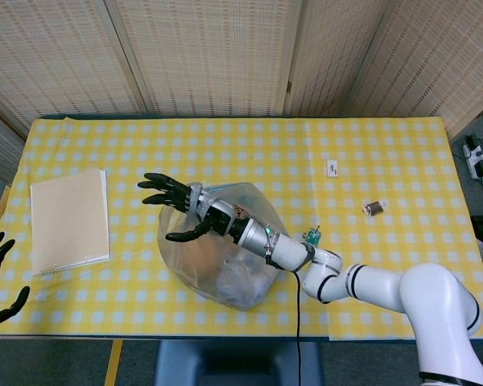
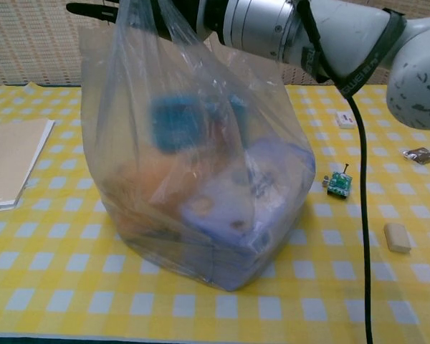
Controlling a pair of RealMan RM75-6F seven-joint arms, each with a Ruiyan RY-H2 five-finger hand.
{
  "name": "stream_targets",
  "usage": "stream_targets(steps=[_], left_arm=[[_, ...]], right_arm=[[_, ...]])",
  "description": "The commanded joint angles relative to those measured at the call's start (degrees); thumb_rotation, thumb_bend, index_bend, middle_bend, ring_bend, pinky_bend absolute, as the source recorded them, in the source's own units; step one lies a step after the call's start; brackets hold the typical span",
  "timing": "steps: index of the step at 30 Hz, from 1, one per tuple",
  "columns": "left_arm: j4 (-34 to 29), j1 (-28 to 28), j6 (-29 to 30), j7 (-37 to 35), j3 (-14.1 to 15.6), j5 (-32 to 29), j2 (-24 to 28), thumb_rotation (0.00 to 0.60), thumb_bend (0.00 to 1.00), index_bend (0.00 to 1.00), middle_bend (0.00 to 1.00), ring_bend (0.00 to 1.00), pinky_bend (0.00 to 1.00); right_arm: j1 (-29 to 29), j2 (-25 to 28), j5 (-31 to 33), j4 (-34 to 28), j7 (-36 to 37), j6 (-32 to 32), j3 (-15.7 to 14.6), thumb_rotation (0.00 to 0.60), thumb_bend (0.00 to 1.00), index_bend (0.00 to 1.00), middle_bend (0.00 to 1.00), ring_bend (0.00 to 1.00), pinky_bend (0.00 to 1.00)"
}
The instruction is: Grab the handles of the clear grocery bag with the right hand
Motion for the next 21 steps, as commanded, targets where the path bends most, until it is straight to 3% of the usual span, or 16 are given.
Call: stream_targets(steps=[1, 5, 12, 15, 21], left_arm=[[0.0, 0.1, 0.2, 0.0, 0.0, 0.0, 0.0, 0.600, 0.40, 0.00, 0.00, 0.00, 0.00], [0.0, 0.1, 0.1, -0.2, 0.0, 0.0, 0.1, 0.600, 0.40, 0.00, 0.00, 0.00, 0.00], [0.0, 0.2, 0.4, -0.4, -0.1, 0.0, 0.2, 0.600, 0.40, 0.00, 0.00, 0.00, 0.00], [-0.1, 0.2, 0.3, -0.2, 0.0, 0.1, 0.1, 0.600, 0.40, 0.00, 0.00, 0.00, 0.00], [-0.3, 0.2, 0.2, 0.1, 0.0, 0.2, 0.2, 0.600, 0.40, 0.00, 0.00, 0.00, 0.00]], right_arm=[[0.4, -0.9, 2.4, 0.3, -0.4, -0.8, 1.8, 0.600, 0.25, 0.06, 0.19, 0.21, 0.14], [-0.2, -1.4, 5.3, -1.3, -0.4, -1.0, 3.8, 0.600, 0.25, 0.20, 0.31, 0.33, 0.25], [-2.2, -1.3, 9.1, -5.0, -4.0, -0.7, 6.3, 0.600, 0.27, 0.60, 0.59, 0.61, 0.58], [-3.1, -1.1, 11.2, -7.3, -6.9, -1.1, 7.5, 0.600, 0.35, 0.69, 0.68, 0.70, 0.68], [-4.9, -0.2, 18.1, -12.3, -12.7, -4.3, 10.4, 0.600, 0.42, 0.74, 0.76, 0.82, 0.79]])
